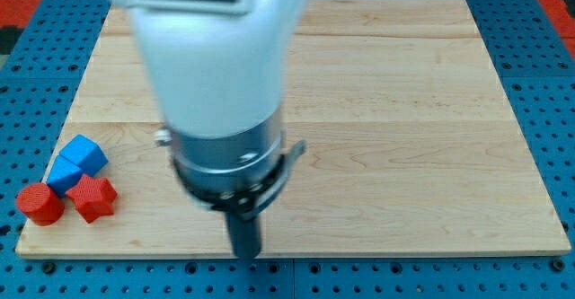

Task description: Push the red star into the blue cube

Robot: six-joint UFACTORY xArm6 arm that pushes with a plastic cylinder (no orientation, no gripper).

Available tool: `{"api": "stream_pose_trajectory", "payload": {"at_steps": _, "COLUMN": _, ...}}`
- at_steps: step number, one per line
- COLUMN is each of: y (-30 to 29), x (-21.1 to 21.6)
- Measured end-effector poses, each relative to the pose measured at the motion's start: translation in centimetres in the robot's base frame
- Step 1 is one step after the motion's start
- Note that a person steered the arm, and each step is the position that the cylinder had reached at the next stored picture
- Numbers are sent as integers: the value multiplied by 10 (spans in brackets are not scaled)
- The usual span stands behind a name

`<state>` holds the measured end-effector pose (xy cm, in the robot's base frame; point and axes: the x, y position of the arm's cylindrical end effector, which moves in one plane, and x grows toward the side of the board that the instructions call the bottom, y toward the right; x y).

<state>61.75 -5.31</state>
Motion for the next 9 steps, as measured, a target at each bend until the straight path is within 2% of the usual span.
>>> {"api": "stream_pose_trajectory", "payload": {"at_steps": 3, "y": -169, "x": 0}}
{"api": "stream_pose_trajectory", "payload": {"at_steps": 5, "y": -147, "x": -60}}
{"api": "stream_pose_trajectory", "payload": {"at_steps": 6, "y": -144, "x": -69}}
{"api": "stream_pose_trajectory", "payload": {"at_steps": 7, "y": -129, "x": -52}}
{"api": "stream_pose_trajectory", "payload": {"at_steps": 9, "y": -151, "x": -40}}
